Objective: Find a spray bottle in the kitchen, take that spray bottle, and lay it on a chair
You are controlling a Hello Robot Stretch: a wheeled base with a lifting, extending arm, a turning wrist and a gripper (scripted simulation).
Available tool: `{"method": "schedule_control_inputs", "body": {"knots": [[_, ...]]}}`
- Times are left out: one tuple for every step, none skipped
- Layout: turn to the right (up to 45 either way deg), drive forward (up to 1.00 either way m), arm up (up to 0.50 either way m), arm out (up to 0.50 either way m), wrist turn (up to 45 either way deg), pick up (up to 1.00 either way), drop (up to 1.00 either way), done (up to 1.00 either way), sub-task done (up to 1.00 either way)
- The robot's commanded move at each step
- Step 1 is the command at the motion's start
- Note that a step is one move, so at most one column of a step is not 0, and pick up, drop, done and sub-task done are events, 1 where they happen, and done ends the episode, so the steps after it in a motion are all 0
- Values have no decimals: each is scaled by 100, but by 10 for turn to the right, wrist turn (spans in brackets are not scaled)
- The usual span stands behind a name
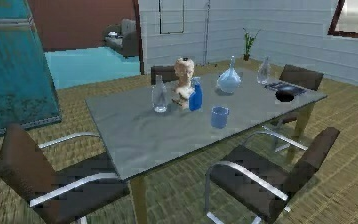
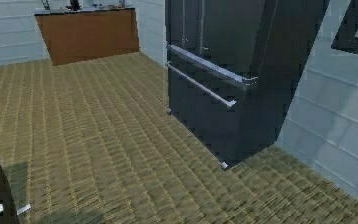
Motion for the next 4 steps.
{"method": "schedule_control_inputs", "body": {"knots": [[0,35,0,0,0,0,0,0,0],[-450,0,0,0,0,0,0,0,0],[-360,0,0,0,0,0,0,0,0],[450,0,0,0,0,0,0,0,0]]}}
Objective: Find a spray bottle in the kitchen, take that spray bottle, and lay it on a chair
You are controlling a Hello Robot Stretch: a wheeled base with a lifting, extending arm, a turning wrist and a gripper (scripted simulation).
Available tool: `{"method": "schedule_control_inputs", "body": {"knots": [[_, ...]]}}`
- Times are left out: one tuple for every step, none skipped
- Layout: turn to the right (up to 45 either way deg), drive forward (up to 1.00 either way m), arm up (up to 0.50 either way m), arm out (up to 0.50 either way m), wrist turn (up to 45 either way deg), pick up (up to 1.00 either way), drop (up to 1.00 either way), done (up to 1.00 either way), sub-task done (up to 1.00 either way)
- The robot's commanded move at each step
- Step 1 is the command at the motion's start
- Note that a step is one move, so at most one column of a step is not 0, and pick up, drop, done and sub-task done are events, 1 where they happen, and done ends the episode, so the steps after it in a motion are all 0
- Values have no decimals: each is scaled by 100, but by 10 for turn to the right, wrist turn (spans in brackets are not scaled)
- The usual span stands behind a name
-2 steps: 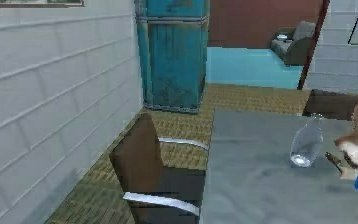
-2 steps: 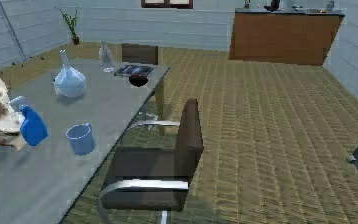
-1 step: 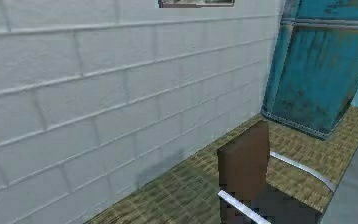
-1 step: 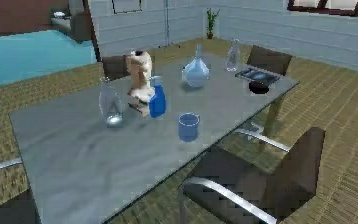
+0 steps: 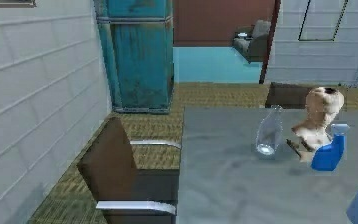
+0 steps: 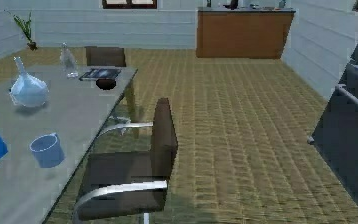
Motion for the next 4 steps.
{"method": "schedule_control_inputs", "body": {"knots": [[390,0,0,0,0,0,0,0,0],[0,20,0,0,0,0,0,0,0],[-450,0,0,0,0,0,0,0,0],[-360,0,0,0,0,0,0,0,0]]}}
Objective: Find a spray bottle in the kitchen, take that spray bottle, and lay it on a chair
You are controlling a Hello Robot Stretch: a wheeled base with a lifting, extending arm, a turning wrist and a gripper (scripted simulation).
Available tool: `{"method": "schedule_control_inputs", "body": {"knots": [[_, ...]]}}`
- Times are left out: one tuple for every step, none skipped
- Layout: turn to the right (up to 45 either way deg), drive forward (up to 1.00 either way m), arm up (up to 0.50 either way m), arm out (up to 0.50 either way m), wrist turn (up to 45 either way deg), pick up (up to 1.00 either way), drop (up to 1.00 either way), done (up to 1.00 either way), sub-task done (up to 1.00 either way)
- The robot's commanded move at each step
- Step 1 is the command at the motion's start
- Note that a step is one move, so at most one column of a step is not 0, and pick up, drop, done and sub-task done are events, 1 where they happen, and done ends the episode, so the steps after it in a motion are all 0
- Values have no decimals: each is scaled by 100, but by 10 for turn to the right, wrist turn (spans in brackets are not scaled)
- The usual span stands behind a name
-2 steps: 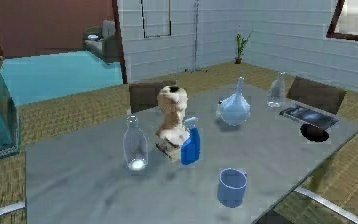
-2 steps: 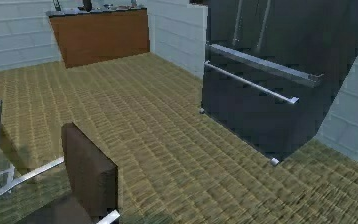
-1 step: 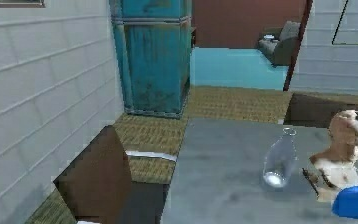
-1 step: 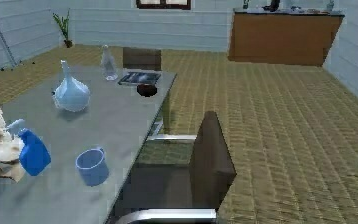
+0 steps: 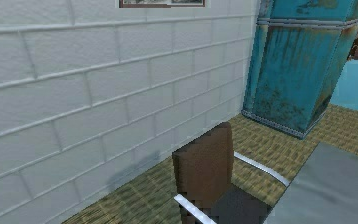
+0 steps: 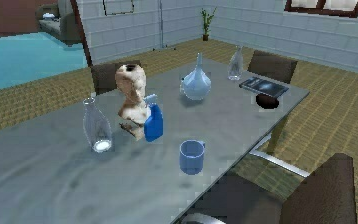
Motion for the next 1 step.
{"method": "schedule_control_inputs", "body": {"knots": [[0,0,50,0,0,0,0,0,0]]}}
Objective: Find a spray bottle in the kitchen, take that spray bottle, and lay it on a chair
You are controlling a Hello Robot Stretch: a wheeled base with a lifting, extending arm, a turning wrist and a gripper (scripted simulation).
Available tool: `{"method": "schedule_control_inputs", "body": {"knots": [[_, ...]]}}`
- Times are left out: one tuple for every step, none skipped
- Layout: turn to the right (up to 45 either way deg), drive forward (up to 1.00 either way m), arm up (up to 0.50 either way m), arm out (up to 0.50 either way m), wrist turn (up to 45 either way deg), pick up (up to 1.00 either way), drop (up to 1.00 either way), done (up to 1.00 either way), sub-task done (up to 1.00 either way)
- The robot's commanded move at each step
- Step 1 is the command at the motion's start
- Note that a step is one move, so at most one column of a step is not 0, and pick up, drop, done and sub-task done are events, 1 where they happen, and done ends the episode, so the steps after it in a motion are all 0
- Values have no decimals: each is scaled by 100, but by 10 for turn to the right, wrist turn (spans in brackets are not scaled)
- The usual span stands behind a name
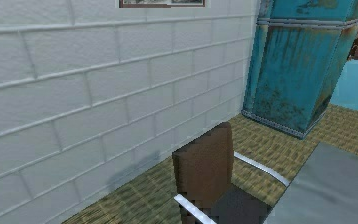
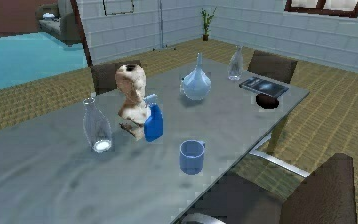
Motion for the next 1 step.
{"method": "schedule_control_inputs", "body": {"knots": [[0,0,36,0,0,0,0,0,0]]}}
